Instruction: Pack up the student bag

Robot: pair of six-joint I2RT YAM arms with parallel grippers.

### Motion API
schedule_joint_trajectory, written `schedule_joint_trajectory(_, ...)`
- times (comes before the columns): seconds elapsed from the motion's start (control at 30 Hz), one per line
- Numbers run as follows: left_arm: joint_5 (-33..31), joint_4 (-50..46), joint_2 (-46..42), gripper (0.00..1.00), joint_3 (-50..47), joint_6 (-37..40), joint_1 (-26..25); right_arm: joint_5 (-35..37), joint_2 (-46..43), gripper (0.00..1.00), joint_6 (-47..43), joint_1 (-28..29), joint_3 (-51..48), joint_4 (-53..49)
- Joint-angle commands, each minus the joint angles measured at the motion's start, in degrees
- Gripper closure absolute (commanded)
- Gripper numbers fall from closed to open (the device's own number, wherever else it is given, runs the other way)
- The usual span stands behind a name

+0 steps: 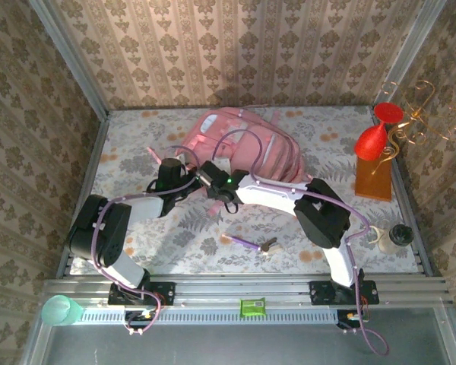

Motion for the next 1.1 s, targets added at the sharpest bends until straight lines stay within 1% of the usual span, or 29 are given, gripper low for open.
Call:
schedule_joint_trajectory(0.0,0.4,0.5,-2.1,1.00,-0.6,2.3,0.3,5.0,1.0,0.53,-0.1,0.4,-0.5,-3.6)
schedule_joint_trajectory(0.23,0.4,0.4,-1.7,1.00,-0.4,2.3,0.3,7.9,0.2,0.63,-3.9,0.6,1.2,-4.8)
schedule_joint_trajectory(0.3,0.5,0.6,-1.7,1.00,-0.4,2.3,0.3,7.9,0.2,0.66,-4.7,0.5,1.8,-6.8)
schedule_joint_trajectory(0.63,0.5,0.5,-1.7,1.00,-0.5,2.4,0.4,4.6,-0.3,0.79,-6.2,0.3,1.8,-7.5)
schedule_joint_trajectory(0.87,0.6,0.4,-1.7,1.00,-0.5,2.4,0.5,2.6,-0.6,0.85,-6.7,-0.8,1.3,-6.6)
schedule_joint_trajectory(0.97,0.6,0.6,-1.7,1.00,-0.5,2.6,0.4,0.4,-0.8,0.93,-6.8,-1.5,0.9,-5.5)
schedule_joint_trajectory(1.0,0.2,0.6,-1.6,1.00,-0.6,2.9,0.4,0.0,-1.1,1.00,-6.8,-1.7,0.5,-5.5)
schedule_joint_trajectory(1.07,-1.2,0.0,-1.8,1.00,-0.7,4.3,0.5,0.1,-3.0,1.00,-6.3,-1.9,-1.2,-5.5)
